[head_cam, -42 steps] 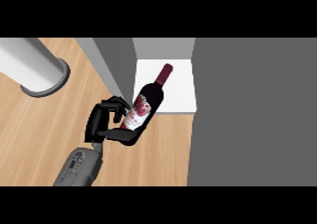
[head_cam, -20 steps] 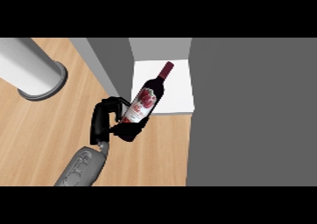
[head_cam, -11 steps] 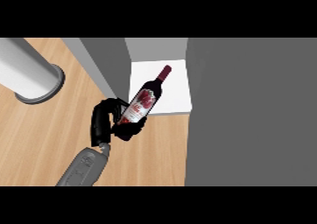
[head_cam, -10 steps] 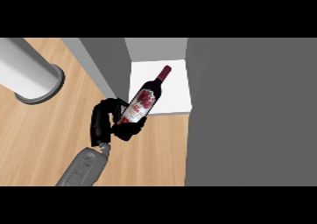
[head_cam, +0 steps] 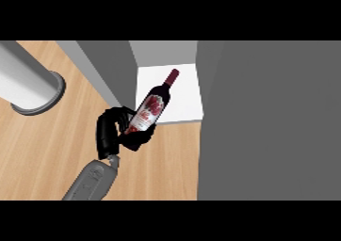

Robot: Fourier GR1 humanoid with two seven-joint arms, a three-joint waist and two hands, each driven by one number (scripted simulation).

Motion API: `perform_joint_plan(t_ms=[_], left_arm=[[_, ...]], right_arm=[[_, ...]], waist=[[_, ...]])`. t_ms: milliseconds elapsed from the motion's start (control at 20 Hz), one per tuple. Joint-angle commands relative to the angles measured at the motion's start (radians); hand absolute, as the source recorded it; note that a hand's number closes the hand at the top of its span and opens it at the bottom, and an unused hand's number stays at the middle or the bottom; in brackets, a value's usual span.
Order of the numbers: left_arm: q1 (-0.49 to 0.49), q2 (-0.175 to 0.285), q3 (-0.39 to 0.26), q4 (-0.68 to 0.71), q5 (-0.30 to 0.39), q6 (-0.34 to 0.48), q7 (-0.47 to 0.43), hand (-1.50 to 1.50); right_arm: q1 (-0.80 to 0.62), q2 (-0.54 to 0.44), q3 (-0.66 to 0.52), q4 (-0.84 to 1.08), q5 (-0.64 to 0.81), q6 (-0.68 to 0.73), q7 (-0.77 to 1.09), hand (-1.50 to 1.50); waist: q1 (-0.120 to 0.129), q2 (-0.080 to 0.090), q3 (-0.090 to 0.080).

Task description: Pick up the wine, place it into the cabinet and close the cabinet

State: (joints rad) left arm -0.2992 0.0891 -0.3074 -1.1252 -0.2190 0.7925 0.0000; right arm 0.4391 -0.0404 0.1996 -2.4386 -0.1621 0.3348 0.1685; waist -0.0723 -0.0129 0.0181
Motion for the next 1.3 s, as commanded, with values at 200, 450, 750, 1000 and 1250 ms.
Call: perform_joint_plan(t_ms=[200,450,750,1000,1250], left_arm=[[-0.195,-0.068,0.010,0.173,0.038,-0.081,0.060,1.50],[-0.222,-0.054,0.068,0.144,0.072,-0.043,0.070,1.50],[-0.247,0.030,0.010,0.183,-0.044,-0.026,0.053,1.50],[-0.267,0.042,-0.037,0.196,-0.118,-0.009,0.060,1.50],[-0.293,0.013,-0.075,0.188,-0.167,0.010,0.122,1.50]], right_arm=[[0.012,-0.004,0.008,-0.017,-0.069,0.026,-0.003,-1.50],[0.013,0.001,0.001,-0.019,-0.082,0.023,0.002,-1.50],[0.004,-0.009,0.013,-0.003,-0.073,0.047,-0.003,-1.50],[-0.005,-0.002,0.011,0.011,-0.079,0.048,-0.005,-1.50],[-0.005,-0.004,-0.001,0.036,-0.095,0.067,-0.028,-1.50]], waist=[[-0.061,0.041,-0.019],[-0.063,0.041,-0.020],[-0.079,0.043,-0.017],[-0.093,0.046,-0.017],[-0.094,0.042,-0.015]])
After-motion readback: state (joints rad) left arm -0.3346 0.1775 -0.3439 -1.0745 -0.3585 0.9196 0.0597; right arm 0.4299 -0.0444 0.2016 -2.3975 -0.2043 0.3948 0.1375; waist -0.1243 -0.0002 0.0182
